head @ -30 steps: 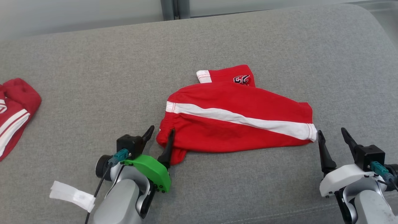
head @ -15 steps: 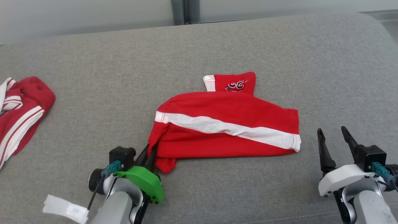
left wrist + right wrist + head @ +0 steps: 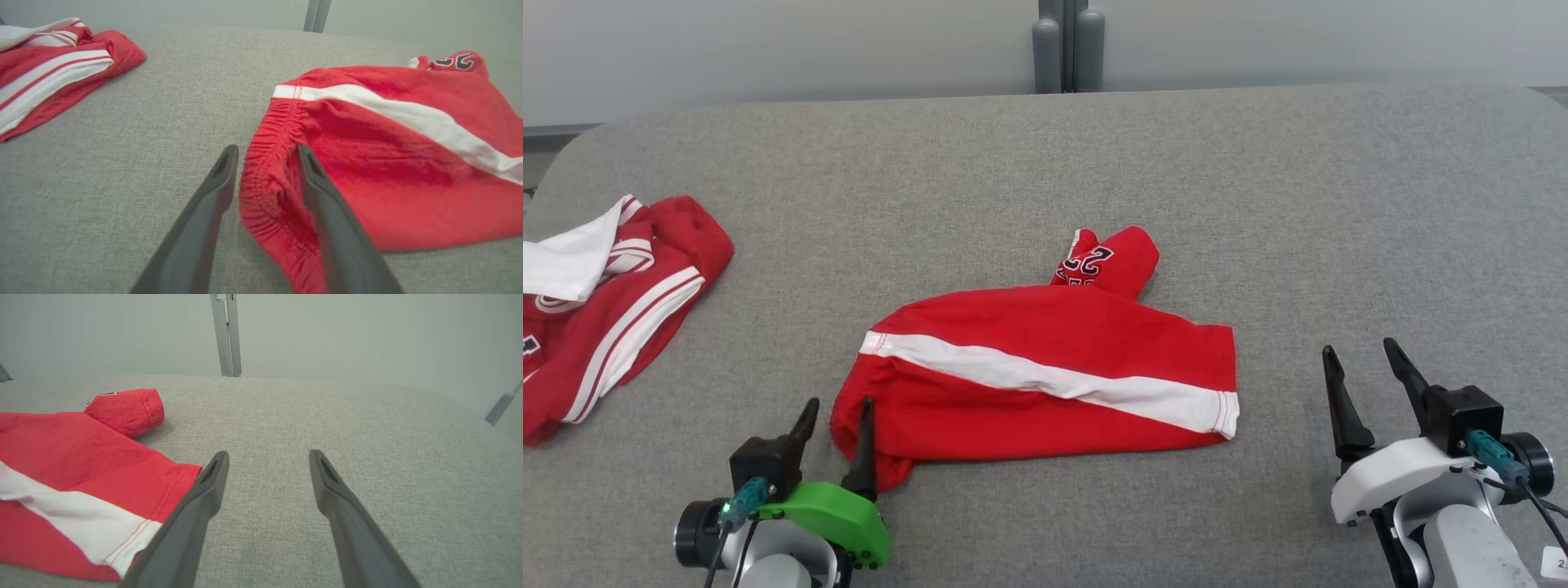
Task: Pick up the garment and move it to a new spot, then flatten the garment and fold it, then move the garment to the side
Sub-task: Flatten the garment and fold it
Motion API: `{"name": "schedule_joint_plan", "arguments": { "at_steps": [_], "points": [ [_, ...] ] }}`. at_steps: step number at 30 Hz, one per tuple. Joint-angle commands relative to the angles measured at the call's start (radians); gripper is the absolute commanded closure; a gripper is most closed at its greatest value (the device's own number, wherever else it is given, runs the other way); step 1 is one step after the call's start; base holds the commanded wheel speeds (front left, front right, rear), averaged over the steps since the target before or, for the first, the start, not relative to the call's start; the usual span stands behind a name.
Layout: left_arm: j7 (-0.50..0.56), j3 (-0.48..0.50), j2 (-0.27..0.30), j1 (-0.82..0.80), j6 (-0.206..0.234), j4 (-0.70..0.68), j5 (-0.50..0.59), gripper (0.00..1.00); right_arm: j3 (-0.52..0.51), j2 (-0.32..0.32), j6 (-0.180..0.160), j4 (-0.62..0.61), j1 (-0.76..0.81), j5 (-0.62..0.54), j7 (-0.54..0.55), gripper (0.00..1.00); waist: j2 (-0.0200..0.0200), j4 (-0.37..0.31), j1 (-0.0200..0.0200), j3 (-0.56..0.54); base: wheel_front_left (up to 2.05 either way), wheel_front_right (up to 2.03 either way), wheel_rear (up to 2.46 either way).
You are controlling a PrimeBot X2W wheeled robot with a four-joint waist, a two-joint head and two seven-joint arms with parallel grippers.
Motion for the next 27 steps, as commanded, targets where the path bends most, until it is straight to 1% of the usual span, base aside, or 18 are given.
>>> {"name": "schedule_joint_plan", "arguments": {
  "at_steps": [1, 7, 13, 20, 27],
  "points": [
    [0.000, 0.020, -0.001, 0.033, 0.013, -0.027, 0.023, 0.00, 0.003, 0.001, -0.001, 0.001, 0.014, 0.007, -0.001, 0.00, 0.0000, -0.006, 0.0000, -0.015, 0.00, 0.00, 0.00],
    [0.000, 0.096, -0.017, 0.124, 0.035, -0.145, 0.103, 0.00, 0.019, 0.018, -0.001, 0.000, 0.046, 0.020, -0.001, 0.00, 0.0000, -0.031, 0.0000, -0.062, 0.00, 0.00, 0.00],
    [-0.001, 0.152, -0.025, 0.186, 0.036, -0.238, 0.161, 0.00, 0.043, 0.034, -0.001, -0.022, 0.064, 0.029, -0.001, 0.00, 0.0000, -0.048, 0.0000, -0.098, 0.00, 0.00, 0.00],
    [-0.001, 0.184, -0.032, 0.230, 0.029, -0.271, 0.195, 0.00, 0.062, 0.051, -0.001, -0.030, 0.083, 0.033, -0.001, 0.00, 0.0000, -0.055, 0.0000, -0.131, 0.00, 0.00, 0.00],
    [-0.001, 0.203, -0.035, 0.261, 0.018, -0.287, 0.205, 0.00, 0.075, 0.058, -0.001, -0.037, 0.102, 0.036, -0.001, 0.00, 0.0000, -0.057, 0.0000, -0.150, 0.00, 0.00, 0.00]
  ]
}}
